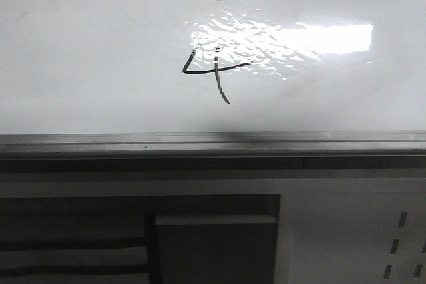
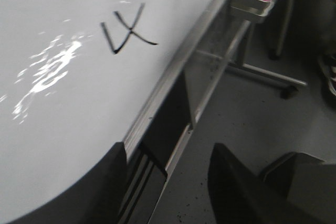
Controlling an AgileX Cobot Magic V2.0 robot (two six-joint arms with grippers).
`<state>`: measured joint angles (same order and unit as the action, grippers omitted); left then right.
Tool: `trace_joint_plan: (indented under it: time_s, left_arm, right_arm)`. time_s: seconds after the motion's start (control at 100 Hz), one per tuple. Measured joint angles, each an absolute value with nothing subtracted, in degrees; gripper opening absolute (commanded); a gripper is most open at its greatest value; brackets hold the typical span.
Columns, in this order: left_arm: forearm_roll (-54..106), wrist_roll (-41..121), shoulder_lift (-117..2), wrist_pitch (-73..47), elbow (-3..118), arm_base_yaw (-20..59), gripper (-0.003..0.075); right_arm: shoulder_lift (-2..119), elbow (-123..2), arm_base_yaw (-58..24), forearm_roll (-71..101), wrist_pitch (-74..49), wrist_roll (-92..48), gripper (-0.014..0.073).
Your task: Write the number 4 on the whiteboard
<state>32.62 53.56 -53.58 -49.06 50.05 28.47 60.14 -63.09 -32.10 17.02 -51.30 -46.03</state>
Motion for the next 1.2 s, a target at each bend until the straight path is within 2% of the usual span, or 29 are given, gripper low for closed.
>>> trace_joint_plan:
  time_s: [0.14, 0.35, 0.74, 0.79, 0.97, 1.2]
  left_arm:
    - [33.4, 59.0, -61.4, -47.9, 54.0, 34.4, 0.0335]
    - [33.9, 63.1, -71.3, -43.9, 61.1, 41.2, 0.0335]
    - [34.1, 65.3, -79.5, -42.7, 68.4, 45.6, 0.0329]
    - [34.1, 65.4, -79.5, -42.7, 68.5, 45.6, 0.0307]
    - [34.1, 65.4, -79.5, -42.7, 68.5, 45.6, 0.0155]
    - [34.1, 65.7, -79.5, -42.7, 68.5, 45.6, 0.0050]
  right_arm:
    - [59.1, -63.2, -33.3, 17.0, -52.2, -55.3, -0.0046]
    - [59.1, -63.2, -33.4, 17.0, -52.5, -57.4, -0.0046]
    - [59.1, -63.2, -33.4, 16.9, -53.0, -58.0, -0.0045]
    - [59.1, -63.2, -33.4, 16.9, -53.2, -58.0, -0.0045]
    - [59.1, -63.2, -33.4, 16.9, -53.3, -58.0, -0.0046]
    - [59.1, -63.2, -33.4, 16.9, -53.4, -58.0, -0.0045]
